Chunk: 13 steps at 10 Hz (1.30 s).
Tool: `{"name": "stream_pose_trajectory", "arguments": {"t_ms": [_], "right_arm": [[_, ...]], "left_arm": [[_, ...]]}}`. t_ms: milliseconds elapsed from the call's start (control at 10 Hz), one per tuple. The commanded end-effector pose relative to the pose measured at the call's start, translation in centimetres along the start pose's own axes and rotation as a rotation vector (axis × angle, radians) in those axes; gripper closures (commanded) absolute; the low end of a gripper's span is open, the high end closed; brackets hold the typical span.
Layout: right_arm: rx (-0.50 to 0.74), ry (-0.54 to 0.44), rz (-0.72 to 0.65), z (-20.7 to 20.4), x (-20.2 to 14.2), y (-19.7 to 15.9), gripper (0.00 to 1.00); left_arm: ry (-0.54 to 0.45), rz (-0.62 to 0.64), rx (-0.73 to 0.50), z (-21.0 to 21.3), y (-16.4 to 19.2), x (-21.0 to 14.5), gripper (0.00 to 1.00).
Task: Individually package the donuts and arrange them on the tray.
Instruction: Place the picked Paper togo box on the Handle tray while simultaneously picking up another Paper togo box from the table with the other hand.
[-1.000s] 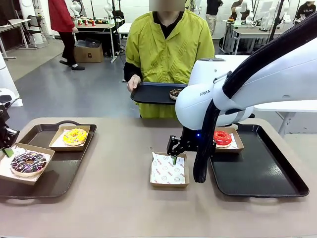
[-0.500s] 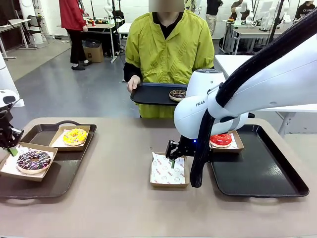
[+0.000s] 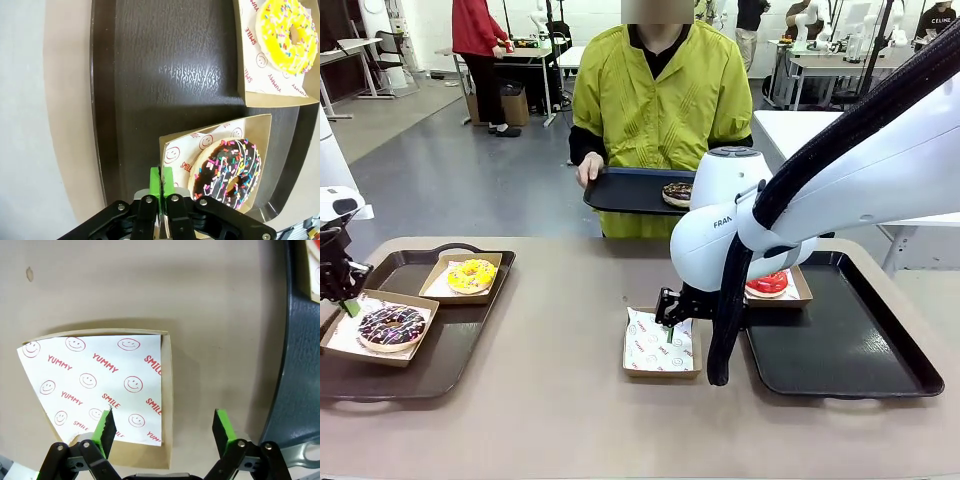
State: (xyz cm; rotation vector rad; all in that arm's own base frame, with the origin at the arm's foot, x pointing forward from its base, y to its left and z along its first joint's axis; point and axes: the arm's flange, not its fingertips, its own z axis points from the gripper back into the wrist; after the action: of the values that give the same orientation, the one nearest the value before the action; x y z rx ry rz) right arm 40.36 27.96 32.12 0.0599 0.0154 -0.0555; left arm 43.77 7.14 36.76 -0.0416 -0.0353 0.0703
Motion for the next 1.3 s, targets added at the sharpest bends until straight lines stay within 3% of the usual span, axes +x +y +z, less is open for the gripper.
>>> {"name": "stream_pose_trajectory", "arguments": {"t_ms": [0,100,200,300,400,500,600,1000,1200], "right_arm": [[-0.015,-0.035,0.003,-0.4,0.1,0.3,0.59],[-0.010,-0.038,-0.011,-0.1,0.1,0.3,0.59],[-0.008,-0.041,-0.015,0.0,0.2,0.3,1.00],[-0.005,-0.041,-0.022,0.1,0.2,0.3,0.65],[0.003,-0.038,-0.038,0.2,0.2,0.2,1.00],[0.007,-0.037,-0.049,0.3,0.3,0.1,1.00],[0.012,-0.038,-0.055,0.4,0.3,0.0,0.98],[0.049,-0.015,-0.081,0.4,0.4,0.0,1.00],[0.059,0.015,-0.095,1.3,0.1,0.5,1.00]], "left_arm": [[-0.011,-0.008,0.006,0.3,0.1,0.4,0.41],[-0.009,-0.006,0.004,0.4,0.2,0.3,0.19],[-0.008,-0.004,0.002,0.5,0.2,0.3,0.00],[-0.005,-0.002,-0.002,0.6,0.3,0.3,0.00],[-0.004,-0.002,-0.008,0.7,0.3,0.2,0.00],[-0.002,-0.002,-0.012,0.8,0.3,0.2,0.09],[0.000,-0.004,-0.019,0.9,0.3,0.2,0.01],[0.009,-0.002,-0.068,1.3,0.9,0.0,0.03],[0.006,-0.004,-0.205,2.4,2.0,-0.5,0.00]]}}
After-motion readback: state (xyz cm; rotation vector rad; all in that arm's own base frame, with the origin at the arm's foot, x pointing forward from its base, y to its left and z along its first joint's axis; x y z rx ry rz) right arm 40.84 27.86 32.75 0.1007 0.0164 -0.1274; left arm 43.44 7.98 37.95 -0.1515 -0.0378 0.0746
